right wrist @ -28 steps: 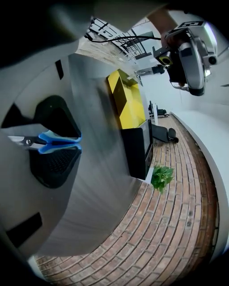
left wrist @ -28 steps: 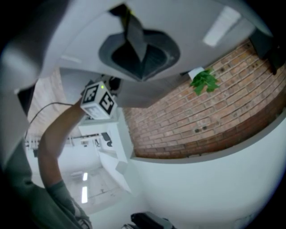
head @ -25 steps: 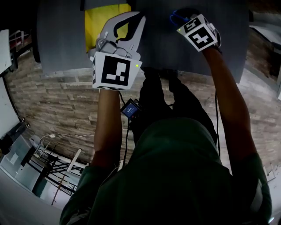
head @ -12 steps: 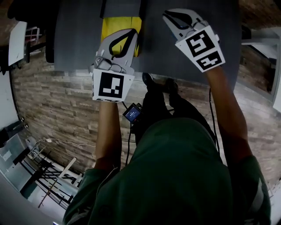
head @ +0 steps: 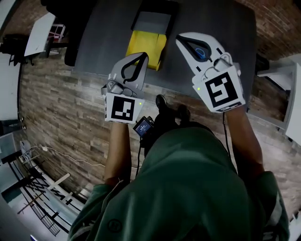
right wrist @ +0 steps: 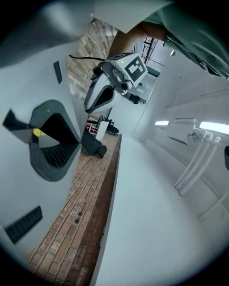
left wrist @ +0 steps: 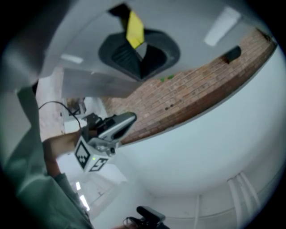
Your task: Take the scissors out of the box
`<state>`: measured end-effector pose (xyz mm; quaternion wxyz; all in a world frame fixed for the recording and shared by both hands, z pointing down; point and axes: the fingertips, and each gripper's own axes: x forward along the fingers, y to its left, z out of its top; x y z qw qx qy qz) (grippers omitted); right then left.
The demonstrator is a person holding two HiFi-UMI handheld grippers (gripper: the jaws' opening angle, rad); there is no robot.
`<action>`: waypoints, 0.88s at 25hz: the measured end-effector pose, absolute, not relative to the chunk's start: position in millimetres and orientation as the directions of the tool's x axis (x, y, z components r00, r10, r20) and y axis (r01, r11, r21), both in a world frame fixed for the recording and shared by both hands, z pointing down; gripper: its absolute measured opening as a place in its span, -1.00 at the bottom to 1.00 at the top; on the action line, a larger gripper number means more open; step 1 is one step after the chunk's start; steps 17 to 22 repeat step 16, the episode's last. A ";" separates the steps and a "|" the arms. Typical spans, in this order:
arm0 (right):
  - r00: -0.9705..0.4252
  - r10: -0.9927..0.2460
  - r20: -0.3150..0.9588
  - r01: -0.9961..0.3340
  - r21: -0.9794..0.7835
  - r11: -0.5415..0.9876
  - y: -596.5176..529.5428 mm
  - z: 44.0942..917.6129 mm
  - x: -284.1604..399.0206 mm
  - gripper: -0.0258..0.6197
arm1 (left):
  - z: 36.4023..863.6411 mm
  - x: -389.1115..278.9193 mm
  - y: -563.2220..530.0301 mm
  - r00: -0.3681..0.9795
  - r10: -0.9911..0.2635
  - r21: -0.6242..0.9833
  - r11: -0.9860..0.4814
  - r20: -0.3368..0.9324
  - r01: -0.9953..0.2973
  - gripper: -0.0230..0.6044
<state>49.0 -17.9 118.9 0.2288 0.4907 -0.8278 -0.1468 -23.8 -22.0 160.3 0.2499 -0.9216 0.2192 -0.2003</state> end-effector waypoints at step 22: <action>-0.507 -0.838 0.203 -0.708 0.456 0.539 8.6 120.7 57.0 -0.90 | 173.7 -24.7 13.8 0.769 -0.581 -0.549 -0.747 0.267 -0.375 -0.93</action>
